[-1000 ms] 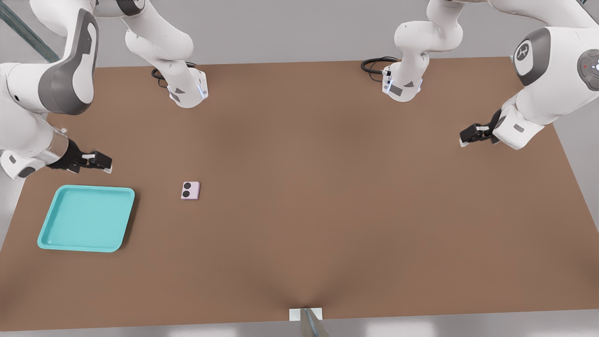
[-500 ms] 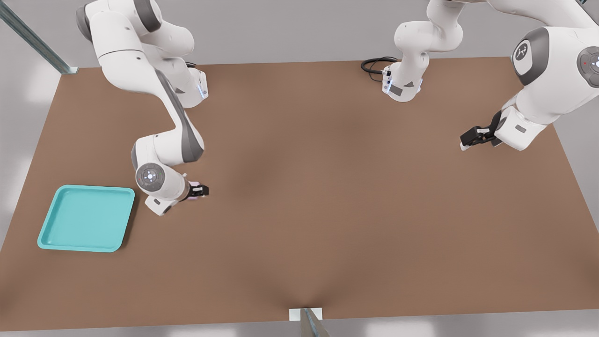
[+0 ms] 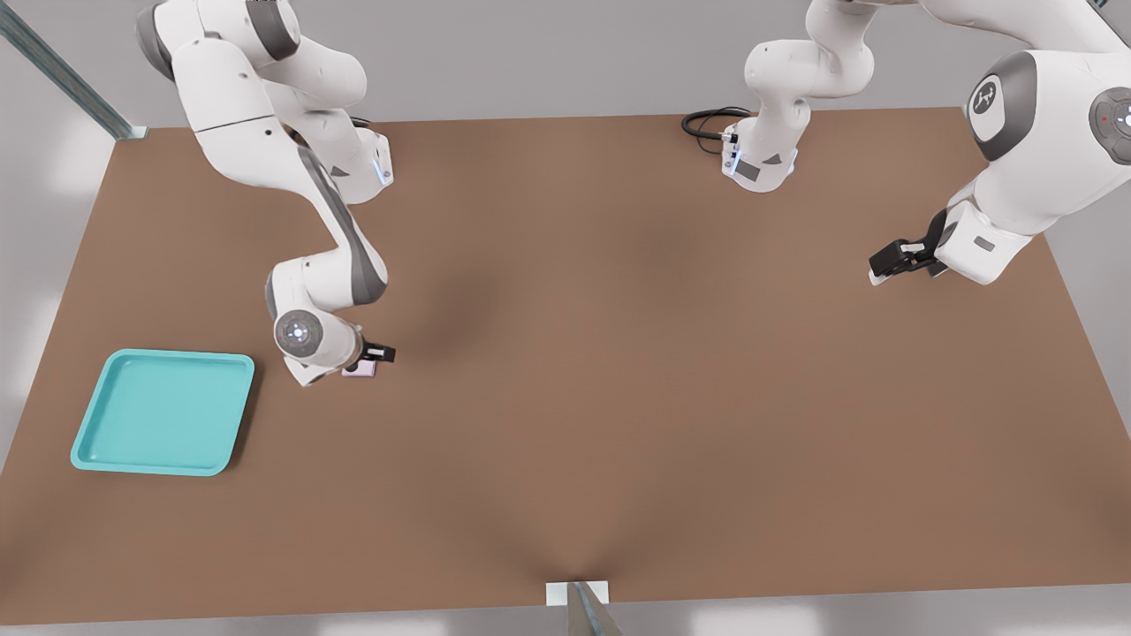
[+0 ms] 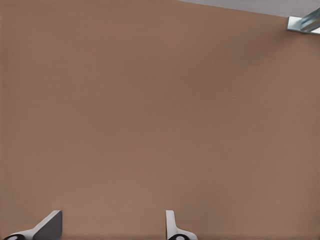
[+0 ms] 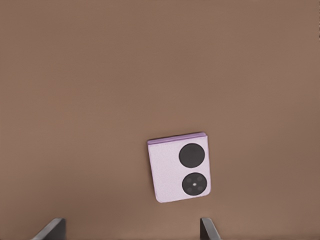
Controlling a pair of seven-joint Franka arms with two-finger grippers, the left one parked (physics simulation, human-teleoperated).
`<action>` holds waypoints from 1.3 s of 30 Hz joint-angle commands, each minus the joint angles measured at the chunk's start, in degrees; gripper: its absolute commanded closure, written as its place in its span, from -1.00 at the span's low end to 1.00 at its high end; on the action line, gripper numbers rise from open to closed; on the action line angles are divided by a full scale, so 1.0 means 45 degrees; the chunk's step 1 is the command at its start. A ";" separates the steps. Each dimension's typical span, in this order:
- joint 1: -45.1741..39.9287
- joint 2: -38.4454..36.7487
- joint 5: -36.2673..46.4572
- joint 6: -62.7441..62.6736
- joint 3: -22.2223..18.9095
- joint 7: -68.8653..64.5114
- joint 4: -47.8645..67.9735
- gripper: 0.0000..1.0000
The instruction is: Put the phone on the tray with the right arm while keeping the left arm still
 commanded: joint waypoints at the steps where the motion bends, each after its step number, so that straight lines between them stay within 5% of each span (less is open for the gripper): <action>1: -0.0095 0.0142 -0.0015 0.1082 0.0001 0.2103 -0.0074 -1.00; 14: -0.0854 0.0317 -0.1948 0.4675 0.0118 0.0818 -0.1968 -1.00; 15: -0.1578 0.0395 -0.1929 0.4851 0.0800 0.0717 -0.1949 -1.00; 19: -0.1814 0.0533 -0.1929 0.5066 0.1056 0.0190 -0.1929 -1.00; 21: -0.3161 0.0532 -0.1929 0.5533 0.2286 0.0072 -0.2182 -1.00; 39: -0.3259 0.1216 -0.2202 0.6257 0.2325 -0.1061 -0.3023 -1.00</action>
